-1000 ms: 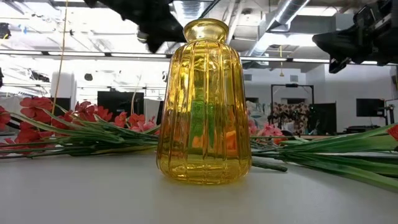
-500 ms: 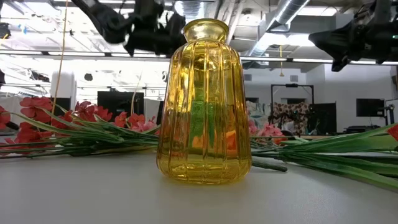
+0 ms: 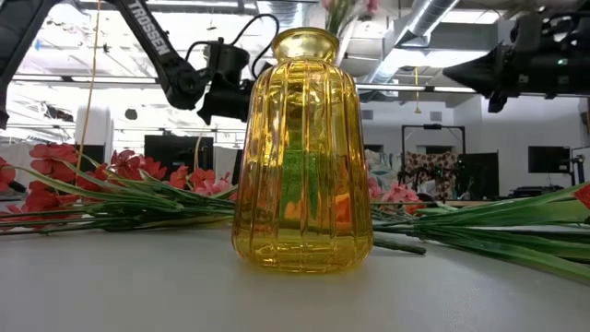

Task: Sort flowers into vase by color
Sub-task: Put the bottom right pink flowers into the transparent vase

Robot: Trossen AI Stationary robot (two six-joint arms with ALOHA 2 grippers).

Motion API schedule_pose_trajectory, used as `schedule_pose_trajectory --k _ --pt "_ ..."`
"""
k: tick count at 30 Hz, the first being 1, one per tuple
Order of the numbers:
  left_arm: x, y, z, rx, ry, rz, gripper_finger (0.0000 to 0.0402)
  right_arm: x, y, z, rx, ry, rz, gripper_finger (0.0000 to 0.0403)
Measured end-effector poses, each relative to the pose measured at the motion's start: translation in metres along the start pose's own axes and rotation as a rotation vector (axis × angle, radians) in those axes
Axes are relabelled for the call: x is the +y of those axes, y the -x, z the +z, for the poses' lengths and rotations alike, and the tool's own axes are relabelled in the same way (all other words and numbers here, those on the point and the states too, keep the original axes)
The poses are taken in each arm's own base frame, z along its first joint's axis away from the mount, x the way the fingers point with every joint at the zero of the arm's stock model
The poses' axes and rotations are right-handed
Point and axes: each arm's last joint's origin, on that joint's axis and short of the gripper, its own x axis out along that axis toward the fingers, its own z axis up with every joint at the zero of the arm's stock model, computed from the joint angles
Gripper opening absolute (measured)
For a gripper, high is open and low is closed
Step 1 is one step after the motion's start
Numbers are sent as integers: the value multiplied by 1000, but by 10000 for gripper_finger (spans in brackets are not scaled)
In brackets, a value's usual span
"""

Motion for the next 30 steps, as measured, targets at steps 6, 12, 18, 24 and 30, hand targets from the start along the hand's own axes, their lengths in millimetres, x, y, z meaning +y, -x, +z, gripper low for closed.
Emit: schedule_pose_trajectory --k 6,12,18,24,30 --pt "2 0 -3 23 -46 48 0 -3 -9 2 -15 8 -45 38" --pt "1 0 -4 36 -40 47 0 -7 -19 0 -13 19 -87 39" --pt "1 -1 -4 33 -41 44 0 -7 -38 10 4 29 -114 56" --pt "1 -1 -4 32 -41 44 0 -5 -69 31 12 41 -137 108" --pt "0 -1 -4 31 -40 41 0 -6 -106 41 44 54 -170 189"
